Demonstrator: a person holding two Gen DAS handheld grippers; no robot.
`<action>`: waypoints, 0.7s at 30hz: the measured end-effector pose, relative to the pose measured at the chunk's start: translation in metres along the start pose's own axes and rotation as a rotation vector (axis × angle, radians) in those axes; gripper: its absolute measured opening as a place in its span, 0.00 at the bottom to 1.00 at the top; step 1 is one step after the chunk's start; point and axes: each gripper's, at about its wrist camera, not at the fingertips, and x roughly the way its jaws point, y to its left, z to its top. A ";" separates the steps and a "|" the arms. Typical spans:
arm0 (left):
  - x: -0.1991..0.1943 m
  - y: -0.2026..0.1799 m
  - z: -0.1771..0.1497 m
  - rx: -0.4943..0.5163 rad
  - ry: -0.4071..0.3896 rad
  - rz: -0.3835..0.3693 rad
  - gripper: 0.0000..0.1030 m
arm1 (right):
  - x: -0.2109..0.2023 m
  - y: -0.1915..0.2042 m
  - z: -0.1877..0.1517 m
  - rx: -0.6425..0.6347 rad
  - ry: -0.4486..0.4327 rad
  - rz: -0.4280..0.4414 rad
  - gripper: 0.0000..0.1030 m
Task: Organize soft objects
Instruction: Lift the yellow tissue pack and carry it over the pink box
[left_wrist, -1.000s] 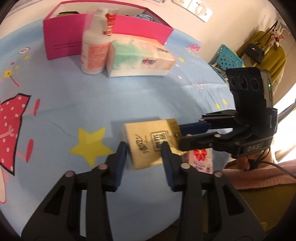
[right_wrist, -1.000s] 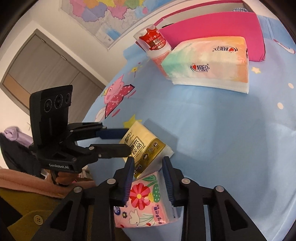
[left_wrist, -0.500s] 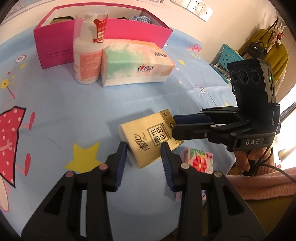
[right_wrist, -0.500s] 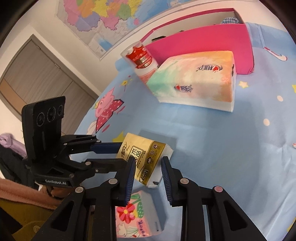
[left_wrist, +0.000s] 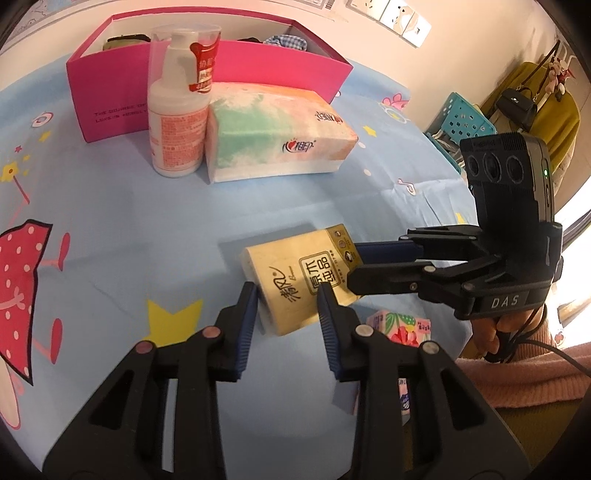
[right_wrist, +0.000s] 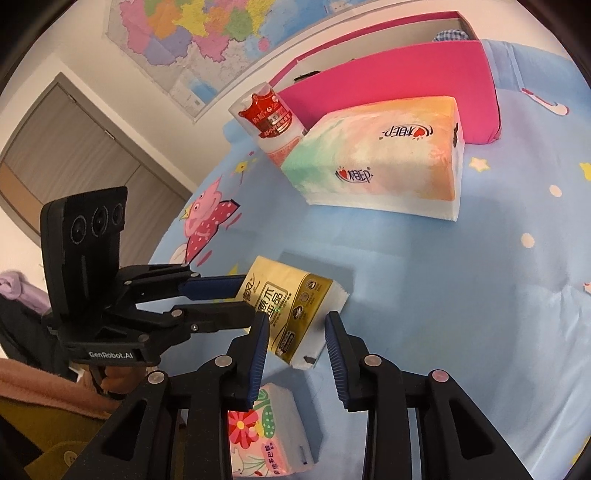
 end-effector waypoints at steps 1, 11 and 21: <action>0.000 0.000 0.000 0.000 -0.001 0.000 0.35 | 0.001 0.001 -0.001 -0.005 0.001 -0.005 0.31; -0.004 -0.007 0.006 0.017 -0.025 -0.003 0.35 | -0.008 0.004 0.004 -0.032 -0.031 -0.033 0.31; -0.021 -0.015 0.026 0.049 -0.090 0.013 0.35 | -0.023 0.010 0.019 -0.066 -0.082 -0.044 0.31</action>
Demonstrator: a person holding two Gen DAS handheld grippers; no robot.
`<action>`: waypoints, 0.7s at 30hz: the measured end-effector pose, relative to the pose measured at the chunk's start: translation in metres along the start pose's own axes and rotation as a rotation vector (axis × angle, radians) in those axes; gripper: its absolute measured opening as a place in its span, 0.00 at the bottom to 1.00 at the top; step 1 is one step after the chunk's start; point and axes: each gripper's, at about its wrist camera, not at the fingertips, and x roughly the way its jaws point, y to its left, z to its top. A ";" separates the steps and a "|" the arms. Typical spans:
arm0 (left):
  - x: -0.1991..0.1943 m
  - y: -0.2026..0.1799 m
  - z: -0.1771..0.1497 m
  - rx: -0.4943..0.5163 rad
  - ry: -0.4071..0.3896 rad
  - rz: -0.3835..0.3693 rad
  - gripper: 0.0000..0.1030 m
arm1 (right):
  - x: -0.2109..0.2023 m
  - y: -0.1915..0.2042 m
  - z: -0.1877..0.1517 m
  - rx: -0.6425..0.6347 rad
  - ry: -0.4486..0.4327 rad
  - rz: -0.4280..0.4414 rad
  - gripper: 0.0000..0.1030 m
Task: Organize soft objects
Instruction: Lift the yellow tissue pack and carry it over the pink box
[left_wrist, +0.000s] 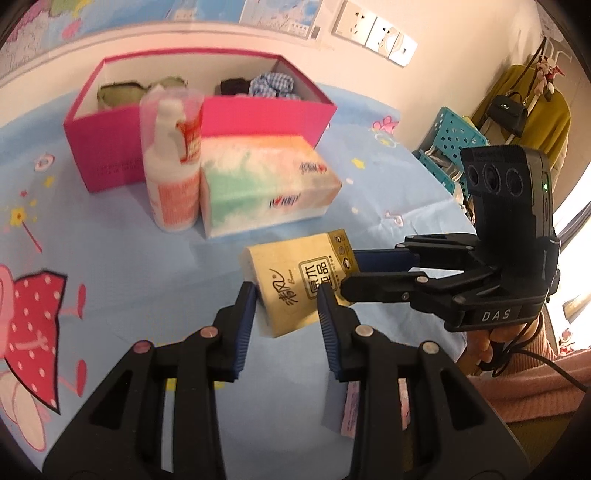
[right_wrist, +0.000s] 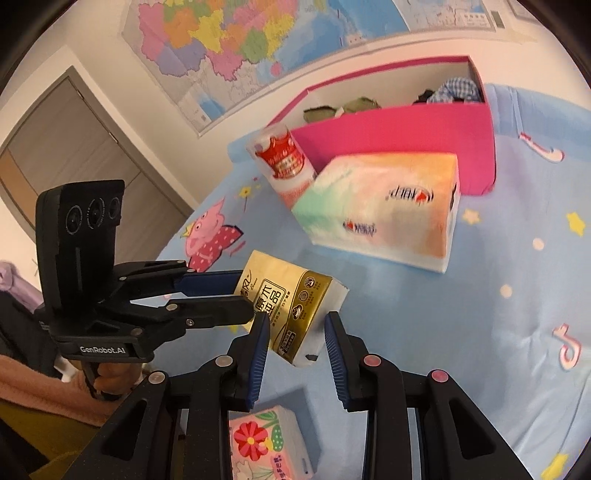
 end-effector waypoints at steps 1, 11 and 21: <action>-0.001 -0.001 0.003 0.007 -0.005 0.005 0.35 | -0.002 0.000 0.002 -0.003 -0.006 -0.002 0.31; -0.005 -0.006 0.022 0.041 -0.041 0.032 0.35 | -0.016 0.004 0.017 -0.030 -0.061 -0.024 0.31; -0.006 -0.011 0.030 0.052 -0.060 0.043 0.35 | -0.024 0.004 0.023 -0.038 -0.086 -0.033 0.31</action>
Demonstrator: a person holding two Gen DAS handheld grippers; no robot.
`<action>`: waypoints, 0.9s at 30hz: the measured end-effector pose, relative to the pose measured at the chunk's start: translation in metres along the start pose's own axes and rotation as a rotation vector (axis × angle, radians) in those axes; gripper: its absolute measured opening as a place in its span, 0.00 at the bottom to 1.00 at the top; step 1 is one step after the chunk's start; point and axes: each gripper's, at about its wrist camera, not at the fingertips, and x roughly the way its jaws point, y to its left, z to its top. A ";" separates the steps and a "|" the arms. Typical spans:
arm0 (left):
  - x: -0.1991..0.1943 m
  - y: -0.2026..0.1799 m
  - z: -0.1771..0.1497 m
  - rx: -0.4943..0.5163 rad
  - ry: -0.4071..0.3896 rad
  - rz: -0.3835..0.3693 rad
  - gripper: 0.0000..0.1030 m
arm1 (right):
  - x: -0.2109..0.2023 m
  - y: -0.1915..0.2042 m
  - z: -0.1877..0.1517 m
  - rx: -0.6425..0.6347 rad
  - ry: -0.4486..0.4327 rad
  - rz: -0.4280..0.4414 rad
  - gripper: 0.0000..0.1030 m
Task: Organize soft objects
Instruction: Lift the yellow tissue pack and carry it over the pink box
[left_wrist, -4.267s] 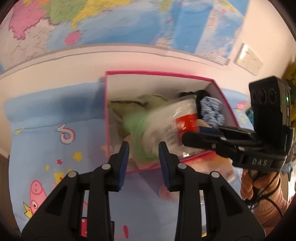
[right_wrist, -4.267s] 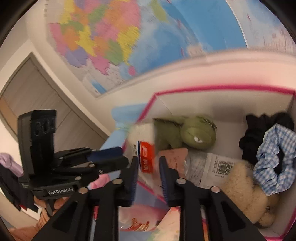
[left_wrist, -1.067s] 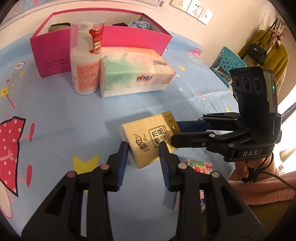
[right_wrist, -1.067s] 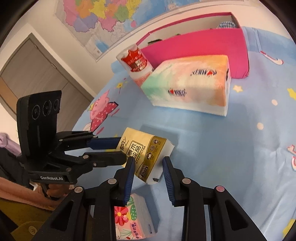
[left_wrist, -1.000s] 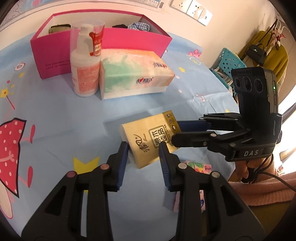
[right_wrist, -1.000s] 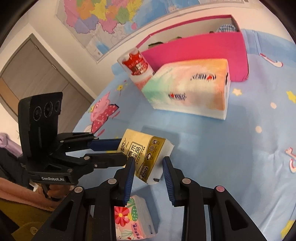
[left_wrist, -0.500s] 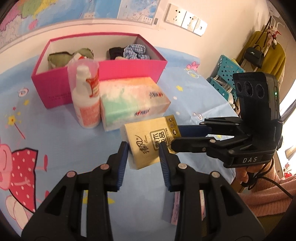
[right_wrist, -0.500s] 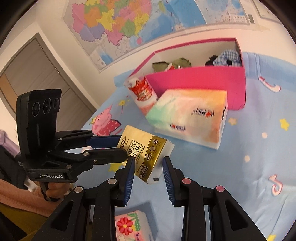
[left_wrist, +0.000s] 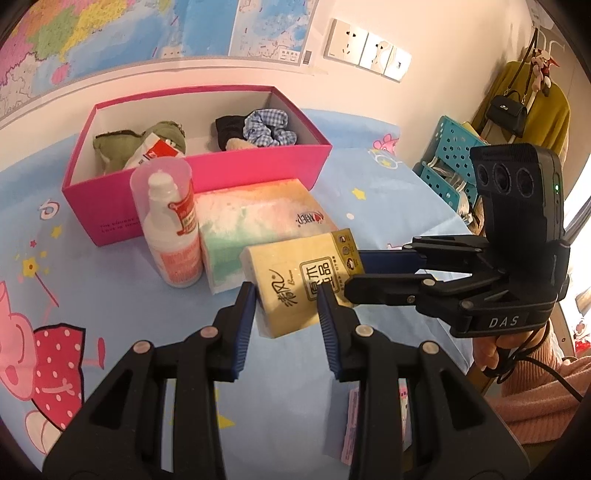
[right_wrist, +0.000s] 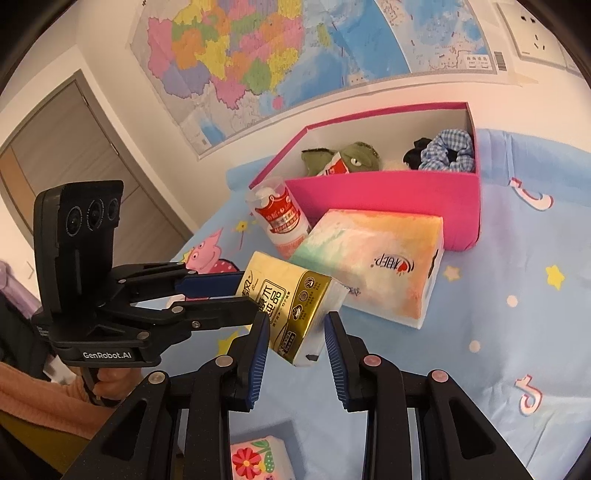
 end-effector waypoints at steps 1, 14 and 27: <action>0.000 0.000 0.002 0.003 -0.003 -0.002 0.35 | -0.001 0.000 0.001 -0.002 -0.004 -0.002 0.31; -0.002 0.000 0.029 0.027 -0.049 0.016 0.35 | -0.012 0.000 0.027 -0.023 -0.064 -0.013 0.31; -0.004 0.006 0.052 0.038 -0.071 0.027 0.35 | -0.015 0.000 0.045 -0.042 -0.099 -0.016 0.32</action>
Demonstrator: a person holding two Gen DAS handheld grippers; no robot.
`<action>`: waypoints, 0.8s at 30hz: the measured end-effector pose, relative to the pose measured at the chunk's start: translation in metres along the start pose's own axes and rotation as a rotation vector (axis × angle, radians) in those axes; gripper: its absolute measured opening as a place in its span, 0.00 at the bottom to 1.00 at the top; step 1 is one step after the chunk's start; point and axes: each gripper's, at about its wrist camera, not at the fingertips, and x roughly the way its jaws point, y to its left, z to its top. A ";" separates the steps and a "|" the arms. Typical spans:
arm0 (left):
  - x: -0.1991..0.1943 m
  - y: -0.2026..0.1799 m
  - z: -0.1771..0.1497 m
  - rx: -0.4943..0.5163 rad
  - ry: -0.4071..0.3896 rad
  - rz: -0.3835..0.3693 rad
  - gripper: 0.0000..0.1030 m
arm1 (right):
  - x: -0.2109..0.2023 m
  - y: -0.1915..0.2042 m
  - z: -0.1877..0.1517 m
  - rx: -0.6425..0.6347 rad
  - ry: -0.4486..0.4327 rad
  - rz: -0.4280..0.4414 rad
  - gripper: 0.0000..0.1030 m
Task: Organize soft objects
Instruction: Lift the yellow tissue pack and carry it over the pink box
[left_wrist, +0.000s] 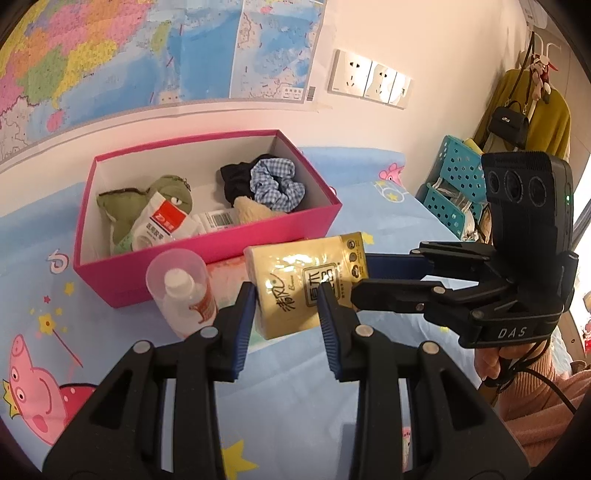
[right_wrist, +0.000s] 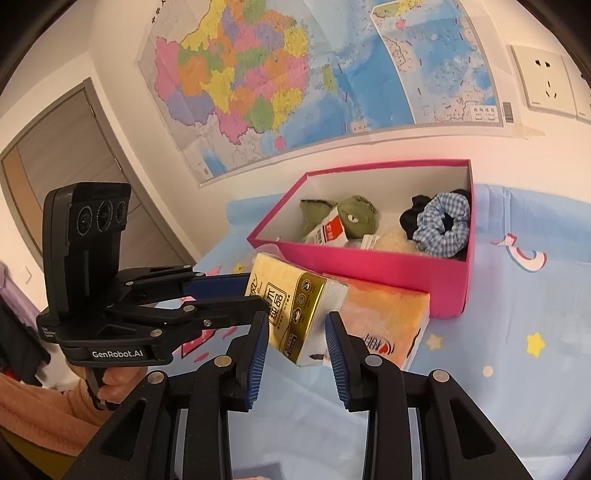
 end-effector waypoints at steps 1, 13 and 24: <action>0.000 0.000 0.001 0.001 -0.001 0.000 0.35 | 0.000 0.000 0.002 -0.001 -0.004 -0.002 0.32; 0.002 0.006 0.016 0.005 -0.010 0.005 0.35 | 0.002 -0.003 0.014 -0.015 -0.028 -0.007 0.32; 0.005 0.012 0.025 0.000 -0.011 0.021 0.35 | 0.005 -0.002 0.030 -0.035 -0.042 -0.008 0.32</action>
